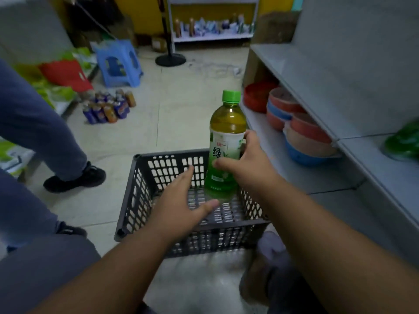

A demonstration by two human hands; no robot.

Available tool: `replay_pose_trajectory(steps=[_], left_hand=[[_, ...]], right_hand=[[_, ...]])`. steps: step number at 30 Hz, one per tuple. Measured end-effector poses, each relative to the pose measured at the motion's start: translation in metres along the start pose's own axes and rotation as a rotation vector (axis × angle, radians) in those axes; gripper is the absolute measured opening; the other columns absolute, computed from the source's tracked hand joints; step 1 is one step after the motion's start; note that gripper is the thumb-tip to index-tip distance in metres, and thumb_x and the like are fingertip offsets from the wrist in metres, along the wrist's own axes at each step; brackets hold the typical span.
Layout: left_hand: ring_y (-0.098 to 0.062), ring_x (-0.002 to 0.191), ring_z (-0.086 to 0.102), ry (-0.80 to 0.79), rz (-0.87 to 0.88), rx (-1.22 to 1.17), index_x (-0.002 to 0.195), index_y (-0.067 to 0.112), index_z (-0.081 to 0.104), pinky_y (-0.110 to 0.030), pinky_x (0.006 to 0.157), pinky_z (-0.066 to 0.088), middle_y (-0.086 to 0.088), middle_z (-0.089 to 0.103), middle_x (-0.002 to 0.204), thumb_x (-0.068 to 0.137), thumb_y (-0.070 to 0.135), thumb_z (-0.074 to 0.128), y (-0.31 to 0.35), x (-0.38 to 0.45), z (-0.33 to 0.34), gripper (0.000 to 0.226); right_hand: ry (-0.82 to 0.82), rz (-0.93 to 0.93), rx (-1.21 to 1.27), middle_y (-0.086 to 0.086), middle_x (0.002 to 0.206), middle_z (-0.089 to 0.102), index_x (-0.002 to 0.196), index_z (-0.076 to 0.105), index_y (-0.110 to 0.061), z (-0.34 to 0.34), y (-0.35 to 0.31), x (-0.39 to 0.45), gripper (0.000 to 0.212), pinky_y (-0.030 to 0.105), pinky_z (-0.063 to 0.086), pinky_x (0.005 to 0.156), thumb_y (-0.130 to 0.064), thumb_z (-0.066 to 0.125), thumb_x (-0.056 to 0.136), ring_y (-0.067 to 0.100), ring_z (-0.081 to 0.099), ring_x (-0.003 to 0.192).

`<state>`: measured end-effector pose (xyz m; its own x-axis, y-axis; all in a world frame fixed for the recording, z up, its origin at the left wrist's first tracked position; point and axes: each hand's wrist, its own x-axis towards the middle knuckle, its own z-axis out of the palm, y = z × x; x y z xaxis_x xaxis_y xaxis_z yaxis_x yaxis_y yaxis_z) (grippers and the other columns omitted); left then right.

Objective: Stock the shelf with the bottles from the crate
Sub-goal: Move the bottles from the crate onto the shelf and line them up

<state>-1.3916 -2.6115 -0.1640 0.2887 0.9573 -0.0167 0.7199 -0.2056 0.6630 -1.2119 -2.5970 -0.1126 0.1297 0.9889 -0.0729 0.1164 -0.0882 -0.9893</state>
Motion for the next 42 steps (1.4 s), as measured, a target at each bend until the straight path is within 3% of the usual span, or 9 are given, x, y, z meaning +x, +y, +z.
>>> replay_pose_trajectory(steps=[5, 12, 16, 20, 22, 26, 31, 37, 42], left_hand=[[-0.01, 0.143, 0.034, -0.077, 0.141, -0.08, 0.156, 0.037, 0.025, -0.045, 0.115, 0.036, 0.009, 0.036, 0.159, 0.059, 0.09, 0.059, 0.064, -0.001, 0.005, 0.117], [-0.003, 0.129, 0.043, -0.242, 0.347, -0.227, 0.15, 0.03, 0.037, -0.03, 0.103, 0.037, 0.012, 0.047, 0.146, 0.073, 0.053, 0.08, 0.15, 0.014, 0.041, 0.091], [0.001, 0.123, 0.043, -0.369, 0.46, -0.234, 0.146, 0.034, 0.04, -0.024, 0.097, 0.035, 0.02, 0.046, 0.133, 0.07, 0.052, 0.082, 0.19, 0.042, 0.081, 0.088], [0.001, 0.112, 0.052, -0.468, 0.606, -0.158, 0.127, 0.043, 0.048, -0.021, 0.088, 0.044, 0.022, 0.054, 0.122, 0.063, 0.059, 0.083, 0.227, 0.087, 0.136, 0.075], [-0.002, 0.111, 0.052, -0.488, 0.677, -0.082, 0.123, 0.042, 0.046, -0.025, 0.092, 0.046, 0.019, 0.053, 0.12, 0.062, 0.063, 0.081, 0.244, 0.11, 0.165, 0.074], [-0.018, 0.132, 0.043, -0.428, 0.809, 0.076, 0.147, 0.021, 0.038, -0.037, 0.108, 0.041, 0.001, 0.046, 0.144, 0.057, 0.088, 0.054, 0.268, 0.156, 0.225, 0.113], [-0.024, 0.12, 0.051, -0.373, 0.869, 0.127, 0.135, 0.019, 0.048, -0.034, 0.101, 0.039, -0.001, 0.056, 0.128, 0.061, 0.087, 0.043, 0.282, 0.184, 0.281, 0.101], [-0.026, 0.126, 0.044, -0.286, 0.884, 0.216, 0.141, 0.014, 0.044, -0.036, 0.106, 0.035, -0.006, 0.052, 0.135, 0.068, 0.085, 0.044, 0.282, 0.19, 0.299, 0.101], [-0.025, 0.138, 0.033, -0.384, 0.9, 0.28, 0.151, 0.011, 0.031, -0.032, 0.113, 0.024, -0.005, 0.04, 0.149, 0.078, 0.076, 0.057, 0.284, 0.192, 0.284, 0.101]], right_hand=[[0.195, -0.109, 0.021, -0.007, 0.111, 0.068, 0.122, 0.049, -0.028, -0.051, -0.032, -0.056, 0.052, 0.025, 0.057, 0.079, -0.022, 0.082, 0.082, 0.006, 0.069, 0.099], [0.519, -0.151, -0.153, -0.007, 0.105, 0.07, 0.113, 0.052, -0.03, -0.129, -0.054, -0.11, 0.056, 0.04, 0.059, 0.088, -0.023, 0.088, 0.07, 0.01, 0.069, 0.098], [0.684, -0.138, -0.189, -0.008, 0.104, 0.071, 0.112, 0.053, -0.03, -0.177, -0.048, -0.111, 0.06, 0.04, 0.059, 0.089, -0.033, 0.09, 0.064, 0.009, 0.07, 0.098], [0.868, -0.118, -0.2, -0.009, 0.105, 0.071, 0.116, 0.053, -0.031, -0.221, -0.016, -0.091, 0.066, 0.04, 0.059, 0.089, -0.041, 0.089, 0.061, 0.005, 0.07, 0.099], [0.955, -0.087, -0.202, -0.011, 0.106, 0.072, 0.117, 0.053, -0.033, -0.243, 0.001, -0.079, 0.07, 0.04, 0.059, 0.089, -0.048, 0.087, 0.057, 0.005, 0.07, 0.1], [1.106, -0.019, -0.242, -0.011, 0.101, 0.071, 0.11, 0.053, -0.032, -0.291, 0.023, -0.053, 0.057, 0.036, 0.06, 0.086, -0.031, 0.091, 0.067, 0.002, 0.069, 0.093], [1.206, 0.029, -0.322, -0.015, 0.101, 0.069, 0.11, 0.053, -0.032, -0.336, 0.048, -0.023, 0.056, 0.032, 0.059, 0.084, -0.032, 0.091, 0.068, 0.001, 0.067, 0.094], [1.258, 0.056, -0.42, -0.01, 0.118, 0.065, 0.121, 0.052, -0.032, -0.355, 0.078, -0.008, 0.067, 0.039, 0.057, 0.09, -0.046, 0.088, 0.066, 0.011, 0.064, 0.107], [1.307, 0.159, -0.549, 0.001, 0.131, 0.055, 0.135, 0.046, -0.026, -0.347, 0.07, -0.004, 0.083, 0.041, 0.053, 0.093, -0.053, 0.084, 0.068, 0.023, 0.057, 0.117]])
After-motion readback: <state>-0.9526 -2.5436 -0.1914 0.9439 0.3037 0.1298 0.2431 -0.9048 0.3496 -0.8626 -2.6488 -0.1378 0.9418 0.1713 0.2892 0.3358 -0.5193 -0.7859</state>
